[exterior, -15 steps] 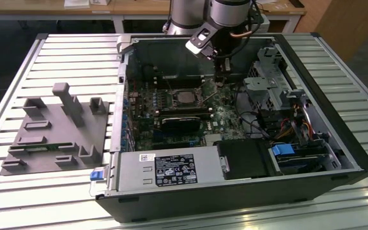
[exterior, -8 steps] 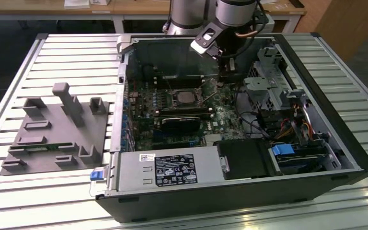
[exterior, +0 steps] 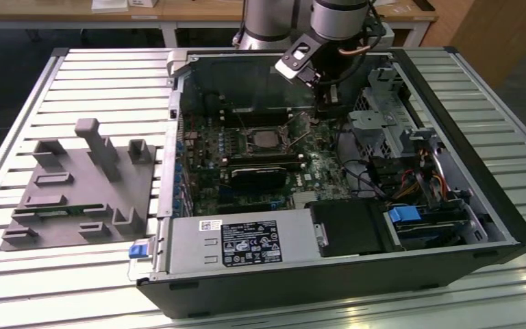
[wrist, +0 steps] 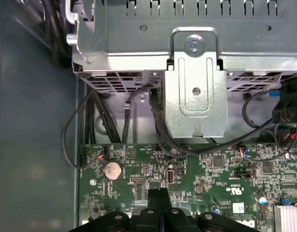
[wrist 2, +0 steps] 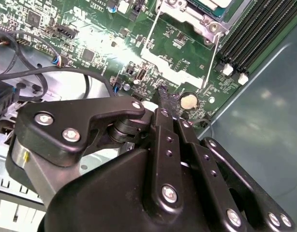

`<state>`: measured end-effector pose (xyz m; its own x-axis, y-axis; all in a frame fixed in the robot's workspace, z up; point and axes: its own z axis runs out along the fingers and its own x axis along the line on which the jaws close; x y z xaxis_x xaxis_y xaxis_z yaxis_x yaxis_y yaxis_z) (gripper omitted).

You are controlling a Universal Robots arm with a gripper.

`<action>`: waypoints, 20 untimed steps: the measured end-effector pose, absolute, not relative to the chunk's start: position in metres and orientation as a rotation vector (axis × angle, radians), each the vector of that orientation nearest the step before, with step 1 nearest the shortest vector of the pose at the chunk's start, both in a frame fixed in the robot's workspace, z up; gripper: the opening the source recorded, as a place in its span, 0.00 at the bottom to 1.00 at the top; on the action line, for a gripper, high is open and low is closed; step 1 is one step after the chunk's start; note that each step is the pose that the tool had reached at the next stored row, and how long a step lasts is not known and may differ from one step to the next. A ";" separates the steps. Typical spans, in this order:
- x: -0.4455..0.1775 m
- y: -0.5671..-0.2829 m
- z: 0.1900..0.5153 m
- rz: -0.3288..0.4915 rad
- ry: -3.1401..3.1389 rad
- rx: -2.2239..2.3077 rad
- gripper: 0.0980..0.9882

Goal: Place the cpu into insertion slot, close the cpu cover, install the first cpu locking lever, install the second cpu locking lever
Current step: 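Close the cpu cover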

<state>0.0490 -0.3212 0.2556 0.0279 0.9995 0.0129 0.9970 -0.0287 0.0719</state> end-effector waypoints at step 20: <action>0.051 -0.321 0.243 0.074 2.144 2.220 0.01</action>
<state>0.0509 -0.3212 0.2434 0.0346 0.9994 -0.0034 0.9968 -0.0343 0.0725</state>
